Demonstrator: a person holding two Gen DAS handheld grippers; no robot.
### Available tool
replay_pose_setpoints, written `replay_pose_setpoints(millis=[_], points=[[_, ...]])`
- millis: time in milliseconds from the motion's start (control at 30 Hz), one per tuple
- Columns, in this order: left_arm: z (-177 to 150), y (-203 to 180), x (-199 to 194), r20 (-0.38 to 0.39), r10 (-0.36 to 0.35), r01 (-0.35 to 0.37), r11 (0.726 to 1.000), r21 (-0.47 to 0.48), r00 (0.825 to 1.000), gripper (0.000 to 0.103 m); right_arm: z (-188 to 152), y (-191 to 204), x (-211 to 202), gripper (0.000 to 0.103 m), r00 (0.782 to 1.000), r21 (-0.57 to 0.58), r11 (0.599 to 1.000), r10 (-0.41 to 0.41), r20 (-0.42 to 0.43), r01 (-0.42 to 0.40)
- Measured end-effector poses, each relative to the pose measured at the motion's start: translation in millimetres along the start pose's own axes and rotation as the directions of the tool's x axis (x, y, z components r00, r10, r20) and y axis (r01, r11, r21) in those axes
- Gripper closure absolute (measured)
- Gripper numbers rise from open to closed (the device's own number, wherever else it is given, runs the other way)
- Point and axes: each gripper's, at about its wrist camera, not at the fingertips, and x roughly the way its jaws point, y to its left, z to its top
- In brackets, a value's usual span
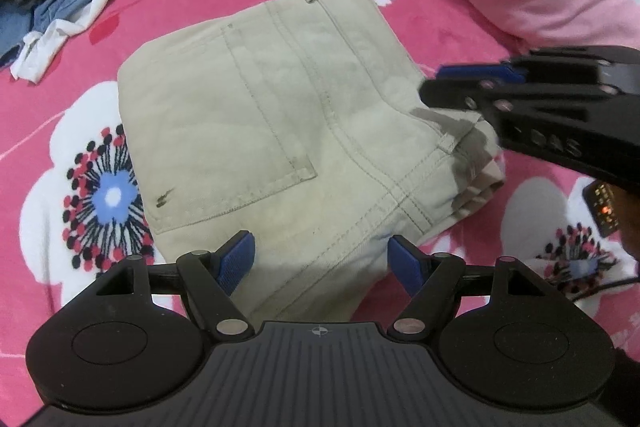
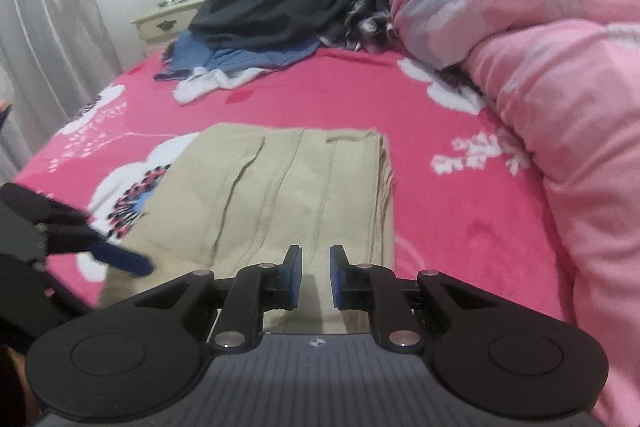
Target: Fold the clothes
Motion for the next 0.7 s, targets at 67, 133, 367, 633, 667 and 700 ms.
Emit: replay_pose_setpoints(millis=[67,133,367,633,667,700], points=[[0.2,-3.5,1.2,-0.005,0.014,-0.014,1.0,0.013,1.0,0.028,-9.4,-1.4,4.0,0.088,1.0,0.006,1.0,0.003,-0.027,-0.003],[-0.1,-6.8,2.2,-0.009,0.029,-0.029,0.999,0.027,1.0,0.028,-20.2,-2.6,12.6,0.088,1.0,0.003,1.0,-0.007,-0.031,0.008],[-0.2,-11.8,4.8,-0.017,0.056,-0.055,0.997,0.049,0.998,0.028,-16.1,-3.5,-6.4,0.086,0.999,0.025,0.999,0.027,0.022,-0.028],[-2.8,-19.6,6.6,-0.013,0.083,-0.082,0.992,0.093,0.996,0.027,-33.7,10.3,-7.0,0.086,0.997,-0.079,0.995,0.063,-0.033,-0.065],[-3.3,-20.5,6.6,-0.012,0.086,-0.085,0.991,0.1,0.996,0.027,-38.8,11.2,-3.8,0.086,0.998,-0.089,0.994,0.054,-0.027,-0.057],[-3.8,-21.4,6.7,-0.011,0.089,-0.088,0.99,0.108,0.996,0.027,-40.3,12.0,-3.9,0.086,0.999,-0.09,0.995,0.051,-0.018,-0.052]])
